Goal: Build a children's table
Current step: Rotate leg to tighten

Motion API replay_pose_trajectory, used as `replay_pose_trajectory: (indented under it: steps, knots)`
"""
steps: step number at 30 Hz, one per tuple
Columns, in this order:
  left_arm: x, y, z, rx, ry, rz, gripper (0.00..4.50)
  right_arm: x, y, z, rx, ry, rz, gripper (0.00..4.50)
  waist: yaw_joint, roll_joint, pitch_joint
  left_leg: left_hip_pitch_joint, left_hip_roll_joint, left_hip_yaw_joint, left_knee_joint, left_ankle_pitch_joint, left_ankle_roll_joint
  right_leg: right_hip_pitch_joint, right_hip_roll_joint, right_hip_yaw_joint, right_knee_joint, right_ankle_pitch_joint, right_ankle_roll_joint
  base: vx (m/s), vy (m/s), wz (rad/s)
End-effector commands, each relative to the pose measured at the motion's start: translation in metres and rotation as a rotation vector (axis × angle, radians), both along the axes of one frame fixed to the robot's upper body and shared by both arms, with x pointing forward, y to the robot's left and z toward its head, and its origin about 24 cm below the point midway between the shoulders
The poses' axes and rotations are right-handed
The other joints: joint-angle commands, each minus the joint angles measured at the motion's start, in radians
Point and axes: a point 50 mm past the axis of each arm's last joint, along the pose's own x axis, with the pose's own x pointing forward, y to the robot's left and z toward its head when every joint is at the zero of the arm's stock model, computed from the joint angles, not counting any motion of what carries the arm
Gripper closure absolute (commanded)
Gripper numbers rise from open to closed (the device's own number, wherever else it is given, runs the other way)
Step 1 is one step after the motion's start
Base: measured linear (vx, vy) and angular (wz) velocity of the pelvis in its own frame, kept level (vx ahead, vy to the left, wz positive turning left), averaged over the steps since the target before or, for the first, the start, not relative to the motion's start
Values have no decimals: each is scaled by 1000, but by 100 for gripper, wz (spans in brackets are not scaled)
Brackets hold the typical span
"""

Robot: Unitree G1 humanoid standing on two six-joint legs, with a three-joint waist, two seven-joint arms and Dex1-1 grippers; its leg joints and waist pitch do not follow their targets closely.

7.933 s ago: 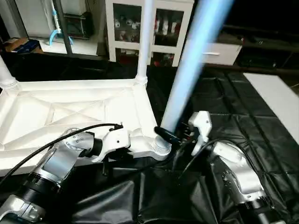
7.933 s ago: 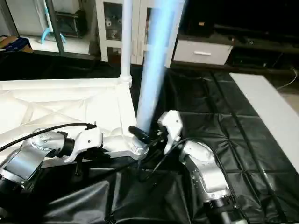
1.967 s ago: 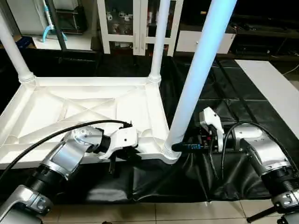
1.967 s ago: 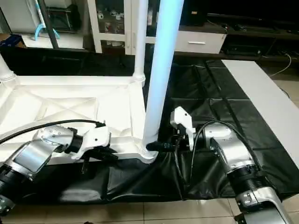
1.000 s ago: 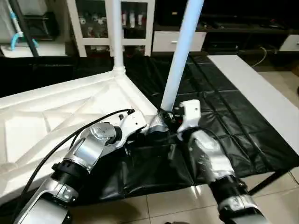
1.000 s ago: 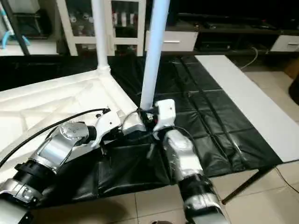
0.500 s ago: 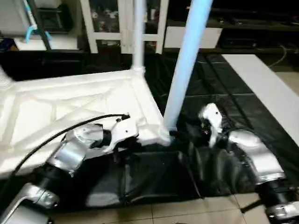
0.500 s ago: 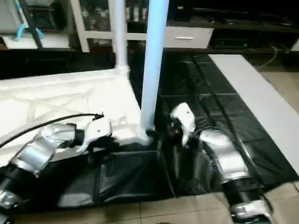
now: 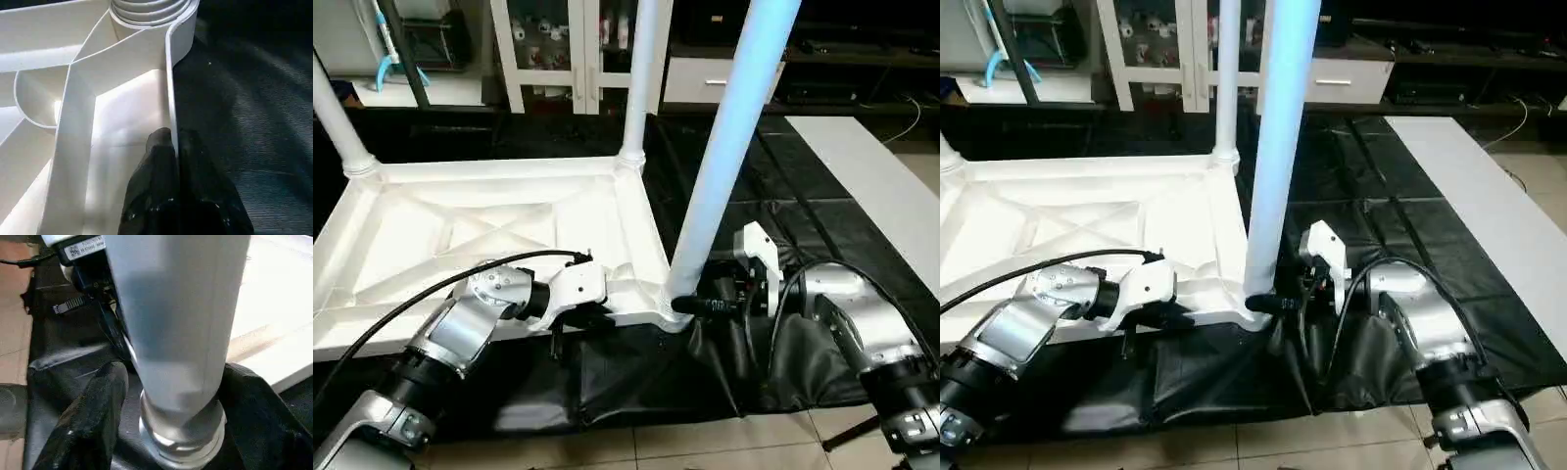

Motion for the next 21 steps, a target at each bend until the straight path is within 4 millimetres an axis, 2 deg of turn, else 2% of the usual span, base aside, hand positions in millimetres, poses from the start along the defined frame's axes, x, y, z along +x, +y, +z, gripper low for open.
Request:
replay_pose_trajectory:
  steps: [1, 3, 5, 9, 13, 15, 16, 17, 18, 20, 21]
  knots:
    - [-6, -6, -3, 7, 14, -44, 450, 1, 3, 6, 16, 10, 38, 183, 0, -7, -56, 11, 14, 7, -71, -290, 40, 37, -28, 26, -68, -312, -212, 0, 0, 0]
    - [-6, -5, -3, 8, 16, -44, 450, 1, 2, 6, 12, 13, 44, 186, 0, -8, -57, 8, 14, 6, -71, -274, 39, 38, -28, 26, -66, -303, -209, 0, 0, 0]
    - [-7, -4, -4, 12, 19, -47, 450, 1, 2, 5, 3, 22, 53, 218, 0, -8, -58, 7, 14, 6, -71, -266, 42, 39, -28, 26, -64, -286, -213, 0, 0, 0]
    - [-7, -4, -4, 17, 21, -48, 450, 1, 1, 1, -10, 47, 44, 243, 0, -7, -60, 6, 12, 8, -68, -237, 50, 41, -27, 26, -60, -242, -226, 0, 0, 0]
    - [-6, -4, -4, 27, 21, -37, 450, 6, -2, -6, -27, 48, -35, 255, -1, -6, -59, 6, 12, 8, -68, -247, 49, 40, -27, 25, -62, -262, -228, 0, 0, 0]
    - [-4, -4, -5, 38, 6, -9, 450, 14, -3, -12, -59, 22, -153, 256, -6, -6, -55, 6, 12, 6, -72, -290, 32, 37, -28, 24, -68, -326, -210, 0, 0, 0]
    - [-4, -4, -5, 38, 6, -9, 450, 14, -3, -12, -59, 22, -153, 256, -8, -5, -55, 8, 12, 5, -72, -299, 25, 35, -28, 24, -70, -344, -204, 0, 0, 0]
    - [2, -5, -5, 44, -9, 55, 450, 22, -4, -23, -136, 5, -297, 257, -12, -6, -53, 7, 11, 3, -73, -324, 14, 33, -28, 23, -72, -383, -191, 0, 0, 0]
    - [5, -6, -6, 45, -16, 93, 450, 25, -5, -29, -166, 10, -367, 257, -19, -5, -51, 5, 7, 0, -75, -344, -3, 31, -26, 20, -74, -426, -177, 0, 0, 0]
    - [7, -7, -6, 45, -21, 116, 450, 27, -6, -33, -183, 15, -410, 259, -29, -6, -50, 6, 5, -8, -77, -390, -20, 31, -28, 16, -83, -505, -143, -28, 2, -4]
    - [14, -12, -6, 44, -47, 201, 450, 33, -4, -39, -182, 33, -566, 259, -34, -10, -50, 9, 4, -10, -75, -414, -20, 27, -28, 15, -90, -532, -130, 0, 0, 0]
